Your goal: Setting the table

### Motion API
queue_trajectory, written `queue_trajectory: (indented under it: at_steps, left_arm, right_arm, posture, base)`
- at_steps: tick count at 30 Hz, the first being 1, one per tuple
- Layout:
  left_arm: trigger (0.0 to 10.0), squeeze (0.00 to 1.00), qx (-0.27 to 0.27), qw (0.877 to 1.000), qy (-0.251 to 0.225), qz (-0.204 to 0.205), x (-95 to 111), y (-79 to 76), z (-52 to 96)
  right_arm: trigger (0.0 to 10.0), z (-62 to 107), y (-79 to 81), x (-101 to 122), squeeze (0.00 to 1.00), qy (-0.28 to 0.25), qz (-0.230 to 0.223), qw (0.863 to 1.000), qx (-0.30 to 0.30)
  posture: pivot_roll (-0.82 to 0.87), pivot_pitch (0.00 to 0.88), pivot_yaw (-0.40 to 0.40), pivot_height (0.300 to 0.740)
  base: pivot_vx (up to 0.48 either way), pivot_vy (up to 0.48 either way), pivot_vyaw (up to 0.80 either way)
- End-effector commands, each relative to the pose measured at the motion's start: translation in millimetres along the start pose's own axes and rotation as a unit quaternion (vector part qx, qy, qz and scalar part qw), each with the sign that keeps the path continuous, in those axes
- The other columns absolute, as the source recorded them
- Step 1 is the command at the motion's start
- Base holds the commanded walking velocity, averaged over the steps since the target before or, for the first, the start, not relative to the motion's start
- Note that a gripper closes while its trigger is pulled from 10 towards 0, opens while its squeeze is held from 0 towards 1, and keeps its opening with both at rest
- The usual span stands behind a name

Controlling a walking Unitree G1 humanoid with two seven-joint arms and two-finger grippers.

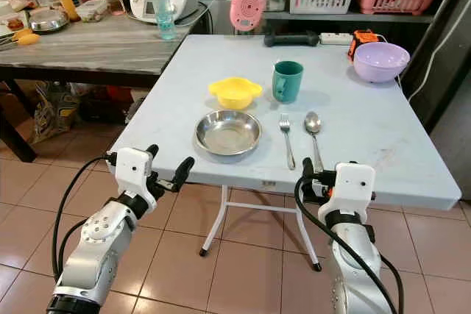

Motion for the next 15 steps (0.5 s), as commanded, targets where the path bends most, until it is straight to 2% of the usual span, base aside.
queue_trajectory:
  at_steps: [1,15]
  left_arm:
    - [10.0,0.00,-0.005,1.000,-0.004,-0.004,2.9,-0.5,-0.1]
    - [10.0,0.00,-0.008,1.000,0.001,-0.007,1.0,-1.1,1.5]
  right_arm:
    - [10.0,-0.7,3.5,2.0,0.00,-0.004,0.001,1.000,0.006]
    - [10.0,0.5,6.8,-0.6,0.00,0.000,-0.006,1.000,0.010]
  posture:
    - [-0.12,0.000,0.047,0.740]
    - [-0.11,0.000,0.051,0.740]
  base:
    - [0.326,0.000,0.00]
    - [0.331,0.000,0.00]
Point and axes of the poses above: a point about 5 cm out from each wrist's last joint towards the gripper, its own z axis pointing back from the gripper into the wrist, its own x axis along the axis of the wrist's last joint, y = z × x, the point moved 4 cm from there along -z, pointing out of the wrist towards the gripper, and after that the axes turned 7 degrees about -z, right-handed, at the moved point
